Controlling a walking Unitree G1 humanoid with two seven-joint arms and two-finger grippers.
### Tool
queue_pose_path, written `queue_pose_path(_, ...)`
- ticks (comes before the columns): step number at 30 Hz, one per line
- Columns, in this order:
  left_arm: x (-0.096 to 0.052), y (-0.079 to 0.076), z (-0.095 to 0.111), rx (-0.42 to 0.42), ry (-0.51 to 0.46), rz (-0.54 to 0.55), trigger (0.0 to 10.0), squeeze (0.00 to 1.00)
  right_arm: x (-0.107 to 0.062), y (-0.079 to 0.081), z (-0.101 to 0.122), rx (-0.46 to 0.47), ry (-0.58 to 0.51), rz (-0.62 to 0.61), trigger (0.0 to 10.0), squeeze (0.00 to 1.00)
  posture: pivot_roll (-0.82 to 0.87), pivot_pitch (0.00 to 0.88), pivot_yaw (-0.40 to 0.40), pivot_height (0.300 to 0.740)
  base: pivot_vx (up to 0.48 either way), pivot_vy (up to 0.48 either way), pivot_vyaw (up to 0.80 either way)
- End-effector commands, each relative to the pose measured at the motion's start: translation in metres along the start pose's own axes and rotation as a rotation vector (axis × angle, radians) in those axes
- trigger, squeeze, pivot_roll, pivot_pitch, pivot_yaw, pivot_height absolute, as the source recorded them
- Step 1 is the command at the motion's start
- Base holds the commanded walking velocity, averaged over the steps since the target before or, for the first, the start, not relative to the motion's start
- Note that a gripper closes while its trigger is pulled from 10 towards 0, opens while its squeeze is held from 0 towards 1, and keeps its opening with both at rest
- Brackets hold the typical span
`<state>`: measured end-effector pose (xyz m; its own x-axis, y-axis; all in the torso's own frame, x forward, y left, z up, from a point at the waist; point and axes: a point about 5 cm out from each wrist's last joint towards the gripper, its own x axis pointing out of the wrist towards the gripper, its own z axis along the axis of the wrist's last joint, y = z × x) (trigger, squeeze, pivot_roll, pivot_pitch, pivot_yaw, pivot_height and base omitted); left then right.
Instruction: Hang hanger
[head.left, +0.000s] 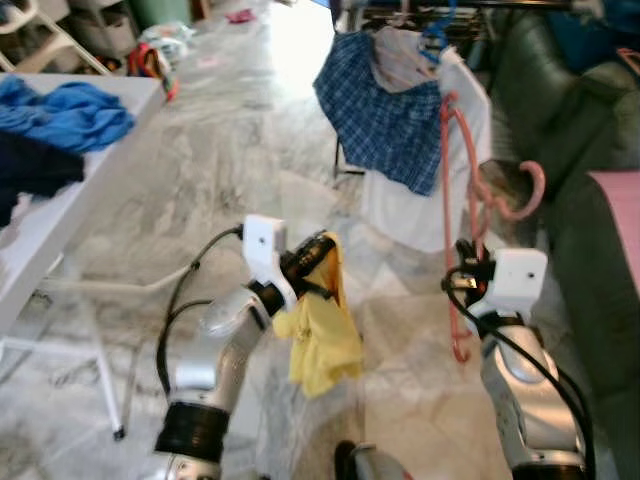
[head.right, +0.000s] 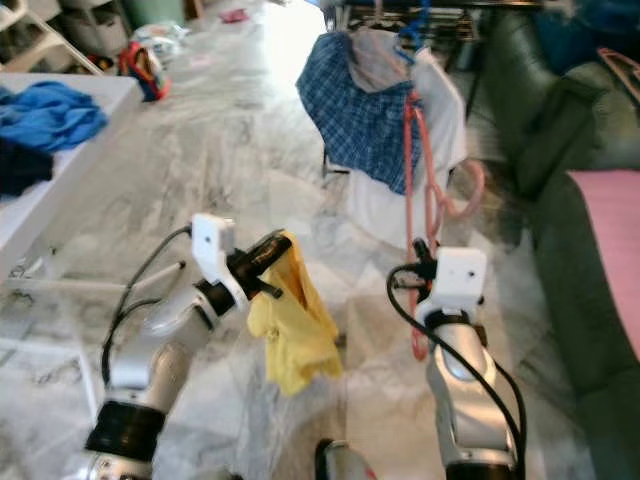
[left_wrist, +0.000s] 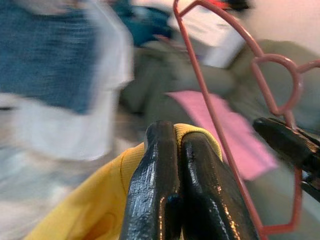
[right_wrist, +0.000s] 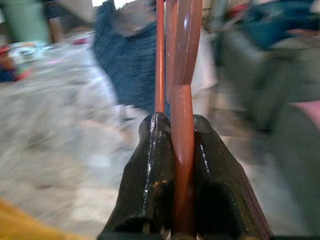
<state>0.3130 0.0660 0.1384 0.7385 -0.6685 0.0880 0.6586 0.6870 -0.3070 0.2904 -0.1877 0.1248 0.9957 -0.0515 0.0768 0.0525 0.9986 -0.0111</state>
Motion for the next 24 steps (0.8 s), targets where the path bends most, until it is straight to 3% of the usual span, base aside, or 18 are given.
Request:
queue_pose_path(1,-0.001,0.002,0.006,0.014,-0.019,-0.001,0.0,0.00,-0.001,0.001,0.003,0.008,-0.015,0.004,10.0,0.00,-0.08,0.147,0.018,0.740,0.000,0.000,-0.57)
queue_pose_path(15,0.000,0.019,0.015,0.054,-0.066,0.127,0.0,0.00,-0.002,0.004,0.002,0.005,-0.006,0.016,10.0,0.00,-0.08,0.152,0.020,0.740,0.000,0.000,0.00)
queue_pose_path(18,0.000,0.029,0.020,0.085,-0.094,0.219,0.0,0.00,-0.003,0.003,0.000,-0.003,0.013,0.035,10.0,0.00,-0.08,0.155,0.023,0.740,0.000,0.000,0.00)
queue_pose_path(19,0.001,0.037,0.025,0.117,-0.110,0.288,0.9,0.00,-0.005,0.002,-0.002,-0.011,0.030,0.047,10.0,0.00,-0.08,0.156,0.025,0.740,0.000,0.000,0.00)
queue_pose_path(20,0.001,0.045,0.030,0.143,-0.121,0.344,1.0,0.00,-0.006,0.001,-0.005,-0.020,0.051,0.062,10.0,0.00,-0.08,0.160,0.028,0.740,0.000,0.000,0.00)
queue_pose_path(21,0.002,0.049,0.032,0.151,-0.127,0.367,0.0,0.00,-0.007,0.000,-0.007,-0.022,0.063,0.072,10.0,0.00,-0.08,0.160,0.028,0.740,0.000,0.000,0.00)
queue_pose_path(24,0.004,0.065,0.042,0.205,-0.134,0.465,0.0,0.00,-0.011,-0.002,-0.011,-0.043,0.096,0.102,10.0,0.00,-0.09,0.164,0.032,0.740,0.000,0.000,0.00)
